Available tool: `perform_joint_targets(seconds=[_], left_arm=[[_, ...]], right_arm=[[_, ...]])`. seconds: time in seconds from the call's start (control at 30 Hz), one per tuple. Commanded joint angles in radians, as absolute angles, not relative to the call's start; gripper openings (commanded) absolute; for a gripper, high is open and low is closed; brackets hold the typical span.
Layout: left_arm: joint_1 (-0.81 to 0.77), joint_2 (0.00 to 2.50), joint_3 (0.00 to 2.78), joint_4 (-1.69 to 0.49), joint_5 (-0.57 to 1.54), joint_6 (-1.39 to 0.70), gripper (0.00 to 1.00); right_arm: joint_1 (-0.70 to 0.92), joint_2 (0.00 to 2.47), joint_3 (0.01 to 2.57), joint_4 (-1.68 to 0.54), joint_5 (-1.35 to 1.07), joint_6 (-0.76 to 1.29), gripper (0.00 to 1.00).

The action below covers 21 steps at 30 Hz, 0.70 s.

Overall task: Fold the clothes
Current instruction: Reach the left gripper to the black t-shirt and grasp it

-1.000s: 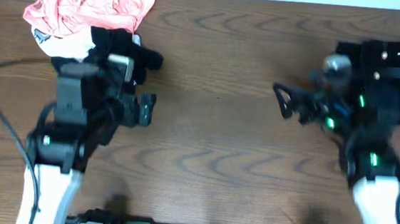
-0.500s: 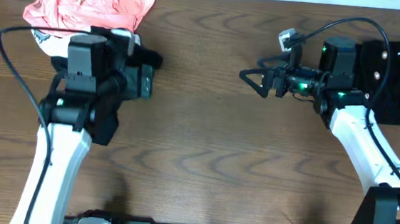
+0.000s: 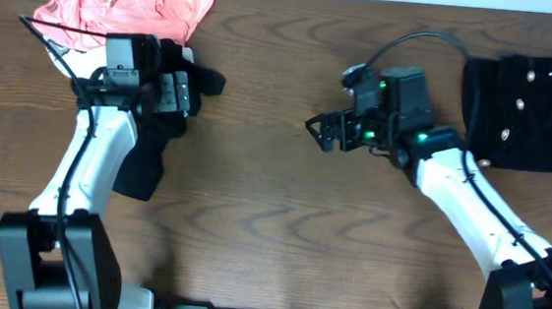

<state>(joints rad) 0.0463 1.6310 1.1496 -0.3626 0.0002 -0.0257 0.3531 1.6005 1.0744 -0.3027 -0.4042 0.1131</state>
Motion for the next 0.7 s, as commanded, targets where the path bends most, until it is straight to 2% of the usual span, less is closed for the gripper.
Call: perform_joint_targets(seconds=[0.0, 0.17, 0.57, 0.67], left_arm=[[0.051, 1.647, 1.165, -0.321, -0.103, -0.01, 0.98], [0.051, 1.674, 1.165, -0.229, -0.174, 0.061, 0.98], [0.075, 1.848, 1.165, -0.156, -0.178, 0.138, 1.0], [0.086, 1.856, 1.165, -0.136, -0.178, 0.138, 0.94]], right_arm=[[0.387, 1.599, 1.092, -0.304, -0.271, 0.096, 0.99], [0.405, 1.599, 1.092, -0.303, -0.249, 0.096, 0.99], [0.405, 1.599, 1.092, -0.318, -0.249, 0.095, 0.99], [0.405, 1.599, 1.092, -0.323, -0.238, 0.096, 0.99]])
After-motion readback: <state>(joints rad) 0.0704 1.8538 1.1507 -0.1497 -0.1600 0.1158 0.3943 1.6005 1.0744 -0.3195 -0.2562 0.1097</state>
